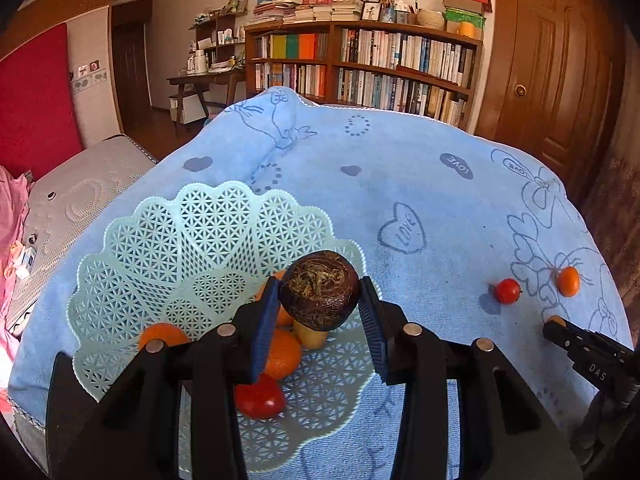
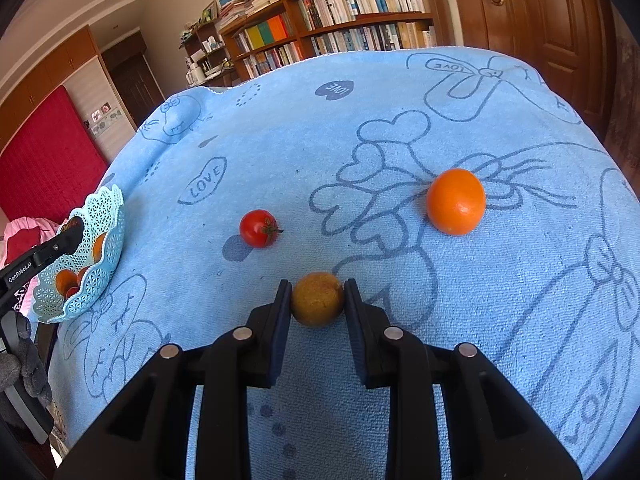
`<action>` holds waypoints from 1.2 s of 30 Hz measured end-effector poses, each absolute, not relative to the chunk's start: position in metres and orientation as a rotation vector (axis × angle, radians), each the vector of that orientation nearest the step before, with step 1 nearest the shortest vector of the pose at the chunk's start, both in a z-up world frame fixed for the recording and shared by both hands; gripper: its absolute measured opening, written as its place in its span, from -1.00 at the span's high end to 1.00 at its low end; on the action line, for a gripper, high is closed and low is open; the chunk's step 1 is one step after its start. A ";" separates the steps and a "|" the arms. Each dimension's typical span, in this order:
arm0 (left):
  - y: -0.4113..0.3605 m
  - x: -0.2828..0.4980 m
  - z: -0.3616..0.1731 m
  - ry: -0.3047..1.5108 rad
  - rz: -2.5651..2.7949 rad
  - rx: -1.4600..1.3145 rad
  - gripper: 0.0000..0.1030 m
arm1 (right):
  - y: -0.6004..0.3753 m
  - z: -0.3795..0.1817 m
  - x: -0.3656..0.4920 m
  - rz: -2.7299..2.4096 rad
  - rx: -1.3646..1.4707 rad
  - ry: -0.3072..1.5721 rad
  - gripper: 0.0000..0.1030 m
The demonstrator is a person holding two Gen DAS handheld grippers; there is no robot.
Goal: Organize fruits
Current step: 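Carry the brown fruit into the basket and open the left tool, then lower the kiwi into the basket and open the right tool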
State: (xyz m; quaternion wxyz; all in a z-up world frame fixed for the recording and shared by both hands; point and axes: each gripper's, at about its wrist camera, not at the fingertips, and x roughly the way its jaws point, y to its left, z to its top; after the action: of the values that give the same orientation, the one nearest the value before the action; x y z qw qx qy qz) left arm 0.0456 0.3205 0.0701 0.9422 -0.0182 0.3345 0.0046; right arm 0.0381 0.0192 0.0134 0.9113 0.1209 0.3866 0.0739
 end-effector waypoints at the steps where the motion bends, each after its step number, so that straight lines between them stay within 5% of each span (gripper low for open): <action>1: 0.326 0.045 0.070 0.683 0.021 -0.042 0.20 | 0.019 0.013 0.038 0.152 0.249 0.797 0.48; 14: 0.364 0.041 0.064 0.690 0.098 -0.079 0.19 | 0.020 0.013 0.036 0.136 0.239 0.796 0.48; 18: 0.373 0.036 0.069 0.659 0.131 -0.098 -0.22 | 0.023 0.014 0.035 0.130 0.227 0.797 0.48; 36: 0.418 0.014 0.092 0.580 0.197 -0.181 -0.59 | 0.080 0.043 0.027 0.255 0.196 0.759 0.48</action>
State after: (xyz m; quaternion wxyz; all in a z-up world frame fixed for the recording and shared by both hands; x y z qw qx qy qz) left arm 0.0136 0.4176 0.0916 0.9495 -0.0889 0.2850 0.0967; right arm 0.0273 0.0805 0.0434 0.9162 0.0954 0.3689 0.1239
